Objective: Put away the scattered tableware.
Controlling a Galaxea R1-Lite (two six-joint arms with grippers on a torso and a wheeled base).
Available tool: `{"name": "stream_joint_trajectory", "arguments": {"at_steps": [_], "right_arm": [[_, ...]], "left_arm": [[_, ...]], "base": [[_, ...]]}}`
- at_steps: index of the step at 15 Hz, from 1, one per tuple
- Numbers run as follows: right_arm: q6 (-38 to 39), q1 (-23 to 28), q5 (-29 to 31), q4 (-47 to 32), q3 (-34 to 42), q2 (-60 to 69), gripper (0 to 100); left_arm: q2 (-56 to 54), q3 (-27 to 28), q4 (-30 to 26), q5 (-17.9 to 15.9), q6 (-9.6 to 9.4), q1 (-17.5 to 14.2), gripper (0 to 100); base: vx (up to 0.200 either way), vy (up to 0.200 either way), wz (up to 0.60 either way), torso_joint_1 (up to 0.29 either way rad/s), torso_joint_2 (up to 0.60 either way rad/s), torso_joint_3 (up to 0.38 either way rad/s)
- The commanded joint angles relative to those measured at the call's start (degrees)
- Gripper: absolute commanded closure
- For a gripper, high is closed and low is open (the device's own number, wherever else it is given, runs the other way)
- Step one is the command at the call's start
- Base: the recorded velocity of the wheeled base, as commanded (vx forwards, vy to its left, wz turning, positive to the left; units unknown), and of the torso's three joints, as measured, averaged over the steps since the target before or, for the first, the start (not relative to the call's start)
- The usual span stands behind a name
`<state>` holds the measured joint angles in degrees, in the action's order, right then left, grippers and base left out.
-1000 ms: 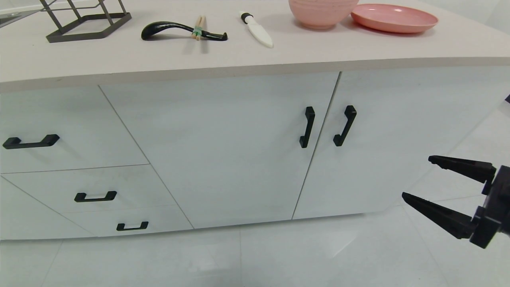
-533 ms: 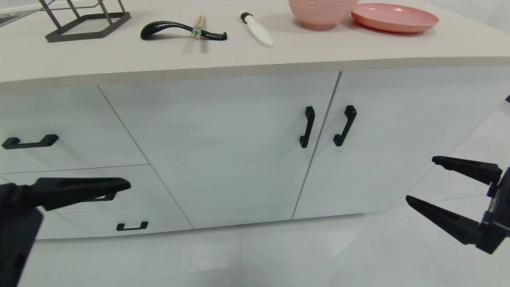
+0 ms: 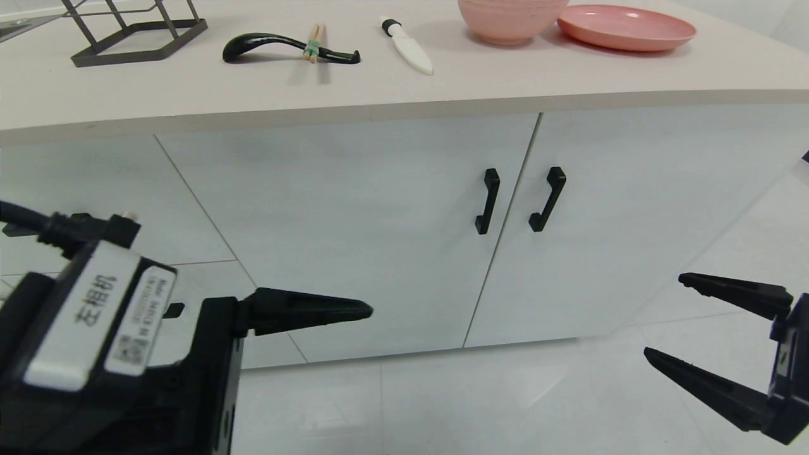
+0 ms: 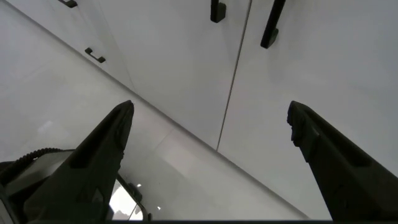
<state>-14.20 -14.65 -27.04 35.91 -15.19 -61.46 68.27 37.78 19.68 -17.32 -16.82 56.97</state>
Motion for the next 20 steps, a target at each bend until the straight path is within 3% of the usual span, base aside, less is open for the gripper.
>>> {"name": "stream_joint_trajectory", "arguments": {"at_steps": [1, 4, 7, 10, 12, 14, 17, 20], "right_arm": [[0.0, -1.2, 0.0, 0.0, 1.2, 0.4, 0], [0.0, -1.8, 0.0, 0.1, 2.1, 1.1, 0], [-0.2, -2.0, 0.0, 0.6, -0.6, -3.8, 0], [-0.9, -3.0, -3.8, 6.8, -2.3, -10.5, 0], [-1.0, -2.6, -4.4, 11.7, -4.8, -17.5, 0], [-1.0, -3.1, -4.9, 15.6, -6.3, -22.1, 0], [-1.1, -3.1, -5.0, 16.5, -7.1, -23.5, 0], [-1.4, -2.1, -10.8, 23.1, -9.9, -27.7, 0]], "left_arm": [[8.7, 7.8, 1.2, 9.3, -0.58, 11.6, 0], [13.2, 6.8, 9.3, 9.5, -6.38, 9.1, 0], [15.6, 6.8, 11.0, 9.1, -8.75, 8.3, 0], [15.7, 7.4, 11.1, 7.3, -8.05, 8.2, 0], [17.2, 13.8, 10.1, -4.0, -6.82, 2.6, 0], [18.4, 11.4, 10.9, -11.0, -6.47, -3.5, 0], [20.2, 9.5, 13.7, -11.5, -6.64, -3.2, 0], [21.7, 8.8, 16.9, -7.1, -5.41, -1.4, 0]], "base": [[0.000, 0.000, 0.00, 0.000, 0.00, 0.000], [0.000, 0.000, 0.00, 0.000, 0.00, 0.000], [0.000, 0.000, 0.00, 0.000, 0.00, 0.000], [0.000, 0.000, 0.00, 0.000, 0.00, 0.000], [0.000, 0.000, 0.00, 0.000, 0.00, 0.000], [0.000, 0.000, 0.00, 0.000, 0.00, 0.000], [0.000, 0.000, 0.00, 0.000, 0.00, 0.000], [0.000, 0.000, 0.00, 0.000, 0.00, 0.000]]}}
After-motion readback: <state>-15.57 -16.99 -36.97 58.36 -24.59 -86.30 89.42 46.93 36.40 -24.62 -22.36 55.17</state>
